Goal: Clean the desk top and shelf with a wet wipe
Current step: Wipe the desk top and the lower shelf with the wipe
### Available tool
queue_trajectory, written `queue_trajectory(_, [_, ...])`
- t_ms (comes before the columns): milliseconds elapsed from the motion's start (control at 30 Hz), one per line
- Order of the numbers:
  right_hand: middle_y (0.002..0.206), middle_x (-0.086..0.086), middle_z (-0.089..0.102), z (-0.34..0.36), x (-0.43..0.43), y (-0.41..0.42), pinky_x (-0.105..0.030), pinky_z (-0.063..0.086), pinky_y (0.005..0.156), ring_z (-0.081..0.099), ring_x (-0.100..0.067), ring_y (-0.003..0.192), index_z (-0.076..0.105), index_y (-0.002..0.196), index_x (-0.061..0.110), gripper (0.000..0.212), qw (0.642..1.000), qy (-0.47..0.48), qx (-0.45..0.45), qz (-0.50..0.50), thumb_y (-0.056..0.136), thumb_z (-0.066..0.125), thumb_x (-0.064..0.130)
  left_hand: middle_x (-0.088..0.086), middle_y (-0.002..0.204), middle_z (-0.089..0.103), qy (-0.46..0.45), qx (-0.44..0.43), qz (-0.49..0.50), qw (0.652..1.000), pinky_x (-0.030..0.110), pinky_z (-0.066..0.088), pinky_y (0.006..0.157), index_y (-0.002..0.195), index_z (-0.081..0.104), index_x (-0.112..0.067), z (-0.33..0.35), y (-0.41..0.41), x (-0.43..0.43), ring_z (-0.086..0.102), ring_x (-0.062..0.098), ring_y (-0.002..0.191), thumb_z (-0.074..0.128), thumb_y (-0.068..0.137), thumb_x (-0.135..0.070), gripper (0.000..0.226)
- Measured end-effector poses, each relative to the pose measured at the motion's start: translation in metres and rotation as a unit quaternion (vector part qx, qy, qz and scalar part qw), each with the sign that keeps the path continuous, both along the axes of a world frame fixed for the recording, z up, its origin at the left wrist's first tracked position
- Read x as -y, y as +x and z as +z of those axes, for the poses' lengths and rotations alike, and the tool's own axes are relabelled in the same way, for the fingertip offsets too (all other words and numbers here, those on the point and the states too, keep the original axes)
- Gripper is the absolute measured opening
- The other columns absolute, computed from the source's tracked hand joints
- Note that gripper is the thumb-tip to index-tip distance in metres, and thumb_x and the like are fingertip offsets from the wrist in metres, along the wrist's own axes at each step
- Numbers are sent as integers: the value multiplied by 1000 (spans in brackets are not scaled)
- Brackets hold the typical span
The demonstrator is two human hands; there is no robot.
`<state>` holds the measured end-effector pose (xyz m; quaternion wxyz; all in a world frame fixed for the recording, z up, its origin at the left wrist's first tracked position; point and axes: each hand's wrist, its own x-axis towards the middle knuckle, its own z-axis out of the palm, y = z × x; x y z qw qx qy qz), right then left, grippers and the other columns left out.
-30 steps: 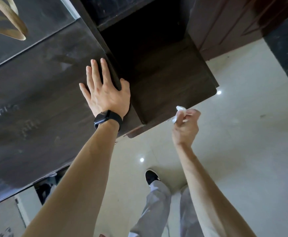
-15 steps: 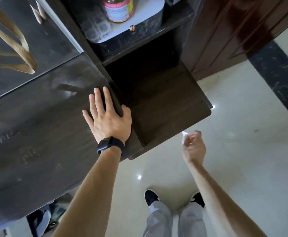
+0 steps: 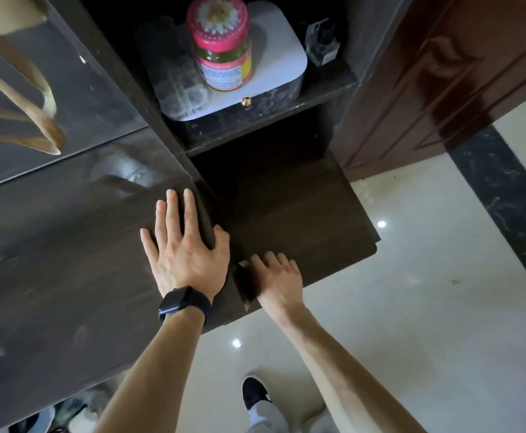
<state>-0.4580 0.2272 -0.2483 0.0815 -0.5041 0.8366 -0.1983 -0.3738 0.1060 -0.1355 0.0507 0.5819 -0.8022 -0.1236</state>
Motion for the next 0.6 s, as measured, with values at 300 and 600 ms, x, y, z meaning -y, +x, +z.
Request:
queue_trajectory(300, [74,-10,67,-20,-57,-141,-35,44,52,58,-34,64,62,95,11,29,939,-3,-88,-331,106,41,28,-7,165,6,14,3,6,1000,49,3,122,156,12,-34,-5,0,5,-2,13,151,43,91,-50,73])
queue_trajectory(600, [79,-13,72,9,-131,-63,-42,48,75,67,-41,86,54,88,13,26,842,66,255,-471,97,57,38,-4,165,6,17,-5,-2,1000,50,0,122,156,13,-31,-5,3,11,-1,16,151,39,93,-51,71])
